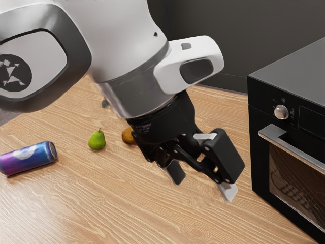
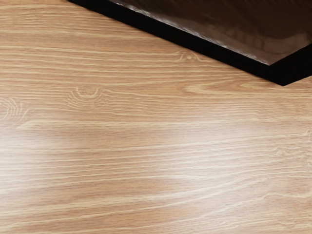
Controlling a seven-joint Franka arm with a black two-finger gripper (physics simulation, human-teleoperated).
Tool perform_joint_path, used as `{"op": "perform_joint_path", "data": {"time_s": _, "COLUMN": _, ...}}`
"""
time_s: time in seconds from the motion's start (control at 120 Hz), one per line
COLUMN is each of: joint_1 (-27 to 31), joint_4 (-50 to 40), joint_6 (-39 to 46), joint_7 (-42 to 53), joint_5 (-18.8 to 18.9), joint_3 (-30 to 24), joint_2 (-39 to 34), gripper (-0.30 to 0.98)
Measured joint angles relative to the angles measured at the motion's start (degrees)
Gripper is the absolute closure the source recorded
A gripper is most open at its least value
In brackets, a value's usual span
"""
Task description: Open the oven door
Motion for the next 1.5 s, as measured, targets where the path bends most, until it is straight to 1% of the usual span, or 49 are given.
{"op": "perform_joint_path", "data": {"time_s": 0.1, "joint_1": -1.12, "joint_4": -0.02, "joint_6": 7.64, "joint_7": -3.04, "joint_5": -0.07, "joint_3": 1.86, "joint_2": 3.12, "gripper": 0.0}}
{"op": "perform_joint_path", "data": {"time_s": 0.233, "joint_1": -3.08, "joint_4": -0.94, "joint_6": 14.23, "joint_7": -7.2, "joint_5": 0.06, "joint_3": 2.37, "joint_2": 3.21, "gripper": 0.0}}
{"op": "perform_joint_path", "data": {"time_s": 0.292, "joint_1": -4.05, "joint_4": -5.01, "joint_6": 16.84, "joint_7": -9.13, "joint_5": 0.13, "joint_3": 2.45, "joint_2": 1.0, "gripper": 0.0}}
{"op": "perform_joint_path", "data": {"time_s": 0.392, "joint_1": -3.97, "joint_4": -11.43, "joint_6": 21.28, "joint_7": -12.15, "joint_5": 0.35, "joint_3": 2.34, "joint_2": -3.34, "gripper": 0.0}}
{"op": "perform_joint_path", "data": {"time_s": 0.458, "joint_1": -3.94, "joint_4": -13.61, "joint_6": 23.24, "joint_7": -14.25, "joint_5": 1.47, "joint_3": 2.21, "joint_2": -5.49, "gripper": 0.0}}
{"op": "perform_joint_path", "data": {"time_s": 0.533, "joint_1": -3.95, "joint_4": -14.4, "joint_6": 24.95, "joint_7": -17.06, "joint_5": 2.13, "joint_3": 2.01, "joint_2": -6.27, "gripper": 0.0}}
{"op": "perform_joint_path", "data": {"time_s": 0.65, "joint_1": -3.98, "joint_4": -14.89, "joint_6": 28.23, "joint_7": -26.67, "joint_5": 2.71, "joint_3": 0.68, "joint_2": -6.04, "gripper": 0.0}}
{"op": "perform_joint_path", "data": {"time_s": 0.85, "joint_1": -3.07, "joint_4": -19.31, "joint_6": 33.91, "joint_7": -48.34, "joint_5": 3.1, "joint_3": 0.56, "joint_2": -6.63, "gripper": 0.0}}
{"op": "perform_joint_path", "data": {"time_s": 0.95, "joint_1": -2.04, "joint_4": -20.37, "joint_6": 34.95, "joint_7": -56.85, "joint_5": 6.25, "joint_3": 0.12, "joint_2": -6.22, "gripper": 0.0}}
{"op": "perform_joint_path", "data": {"time_s": 1.025, "joint_1": -1.93, "joint_4": -20.64, "joint_6": 35.42, "joint_7": -62.53, "joint_5": 7.81, "joint_3": -0.32, "joint_2": -5.97, "gripper": 0.0}}
{"op": "perform_joint_path", "data": {"time_s": 1.3, "joint_1": -1.51, "joint_4": -19.93, "joint_6": 36.35, "joint_7": -79.01, "joint_5": 9.85, "joint_3": -2.61, "joint_2": -3.55, "gripper": 0.0}}
{"op": "perform_joint_path", "data": {"time_s": 1.408, "joint_1": -0.61, "joint_4": -19.99, "joint_6": 35.69, "joint_7": -82.35, "joint_5": 15.92, "joint_3": -5.17, "joint_2": -3.17, "gripper": 0.0}}
{"op": "perform_joint_path", "data": {"time_s": 1.5, "joint_1": -0.49, "joint_4": -19.95, "joint_6": 35.06, "joint_7": -84.12, "joint_5": 18.88, "joint_3": -5.66, "joint_2": -2.94, "gripper": 0.0}}
